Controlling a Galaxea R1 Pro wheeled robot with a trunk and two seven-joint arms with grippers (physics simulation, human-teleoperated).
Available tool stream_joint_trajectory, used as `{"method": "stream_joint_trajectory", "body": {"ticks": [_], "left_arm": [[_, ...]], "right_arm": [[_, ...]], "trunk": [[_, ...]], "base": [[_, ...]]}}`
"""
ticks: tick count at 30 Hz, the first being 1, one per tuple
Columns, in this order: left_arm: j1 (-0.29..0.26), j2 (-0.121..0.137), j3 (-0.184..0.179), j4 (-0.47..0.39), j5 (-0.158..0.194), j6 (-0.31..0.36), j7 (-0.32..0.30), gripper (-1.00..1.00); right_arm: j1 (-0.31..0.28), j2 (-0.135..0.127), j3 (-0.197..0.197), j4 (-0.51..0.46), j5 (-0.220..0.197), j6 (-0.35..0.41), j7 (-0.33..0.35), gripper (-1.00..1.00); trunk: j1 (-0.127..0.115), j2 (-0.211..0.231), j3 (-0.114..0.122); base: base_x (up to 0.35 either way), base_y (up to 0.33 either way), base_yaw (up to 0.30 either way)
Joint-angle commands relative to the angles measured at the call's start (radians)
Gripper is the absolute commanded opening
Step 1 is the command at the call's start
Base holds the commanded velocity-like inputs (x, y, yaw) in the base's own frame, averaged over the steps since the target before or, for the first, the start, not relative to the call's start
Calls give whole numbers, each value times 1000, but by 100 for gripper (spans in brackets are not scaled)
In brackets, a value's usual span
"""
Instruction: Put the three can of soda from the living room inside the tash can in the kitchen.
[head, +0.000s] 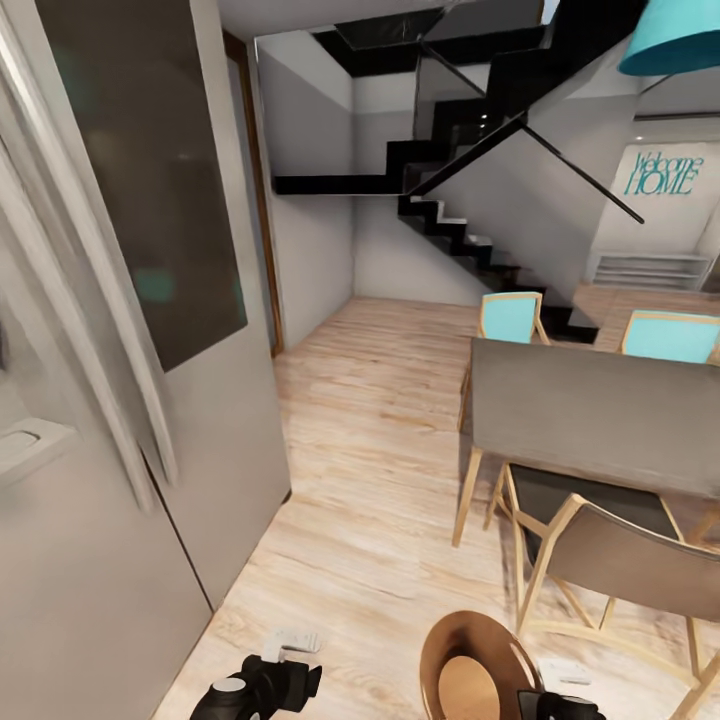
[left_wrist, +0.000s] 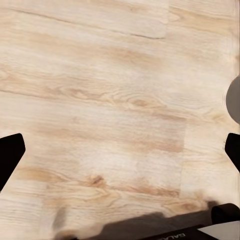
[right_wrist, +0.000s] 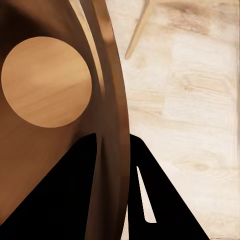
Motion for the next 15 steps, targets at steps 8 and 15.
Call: {"method": "stream_joint_trajectory", "body": {"ticks": [8,15], "left_arm": [[0,0,0,0,1,0,0,100],[0,0,0,0,2,-1,0,100]], "right_arm": [[0,0,-1,0,-5,0,9,-100],[0,0,-1,0,-5,1,9,-100]], "trunk": [[0,0,4],[0,0,8]], "base": [[0,0,-287],[0,0,-284]]}}
